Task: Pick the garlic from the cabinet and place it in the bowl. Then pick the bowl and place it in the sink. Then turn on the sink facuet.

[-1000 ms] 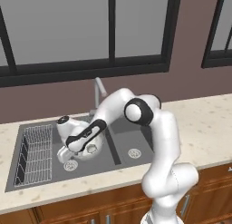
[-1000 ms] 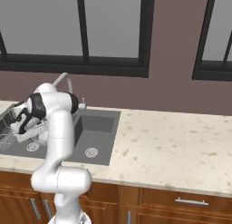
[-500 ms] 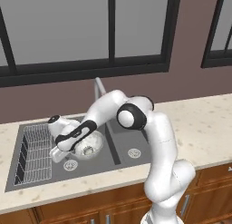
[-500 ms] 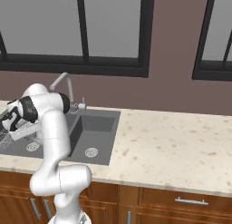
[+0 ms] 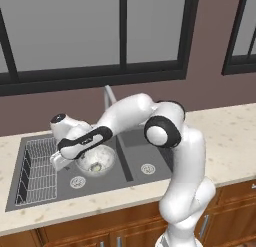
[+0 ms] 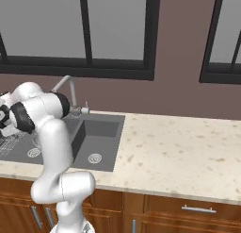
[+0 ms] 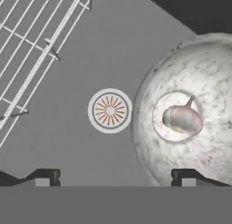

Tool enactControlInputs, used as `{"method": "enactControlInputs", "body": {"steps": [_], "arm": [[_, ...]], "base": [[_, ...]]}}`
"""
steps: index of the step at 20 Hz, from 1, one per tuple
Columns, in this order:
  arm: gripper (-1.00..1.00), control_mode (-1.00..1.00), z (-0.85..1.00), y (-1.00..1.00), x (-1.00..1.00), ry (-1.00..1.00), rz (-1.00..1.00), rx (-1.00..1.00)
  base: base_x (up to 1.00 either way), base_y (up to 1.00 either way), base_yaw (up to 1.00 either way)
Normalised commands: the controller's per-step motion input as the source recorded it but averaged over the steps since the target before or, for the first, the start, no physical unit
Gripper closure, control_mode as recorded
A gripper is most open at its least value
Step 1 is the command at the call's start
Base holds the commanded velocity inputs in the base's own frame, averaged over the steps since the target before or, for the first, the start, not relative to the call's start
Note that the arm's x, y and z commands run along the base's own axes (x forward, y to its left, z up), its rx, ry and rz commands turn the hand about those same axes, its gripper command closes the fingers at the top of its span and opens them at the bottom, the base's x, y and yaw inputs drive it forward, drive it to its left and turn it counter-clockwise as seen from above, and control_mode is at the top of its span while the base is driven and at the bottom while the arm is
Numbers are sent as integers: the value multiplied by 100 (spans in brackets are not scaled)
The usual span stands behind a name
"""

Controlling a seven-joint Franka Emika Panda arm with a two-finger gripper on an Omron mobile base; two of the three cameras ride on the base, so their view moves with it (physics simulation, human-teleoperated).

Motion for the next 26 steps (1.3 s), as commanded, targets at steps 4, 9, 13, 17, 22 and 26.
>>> {"method": "enactControlInputs", "body": {"steps": [4,9,13,17,22,26], "arm": [[-100,-100,98,-16,-68,-16,-7,10],[-100,-100,100,-25,-77,-23,-8,12],[-100,-100,100,-40,-73,-19,-7,15],[-100,-100,100,-60,-64,-4,-11,24],[-100,-100,100,-92,-56,2,-11,36],[-100,-100,85,-100,-73,8,-17,39]], "base": [[0,0,0],[0,0,0],[0,0,0],[0,0,0],[0,0,0],[0,0,0]]}}
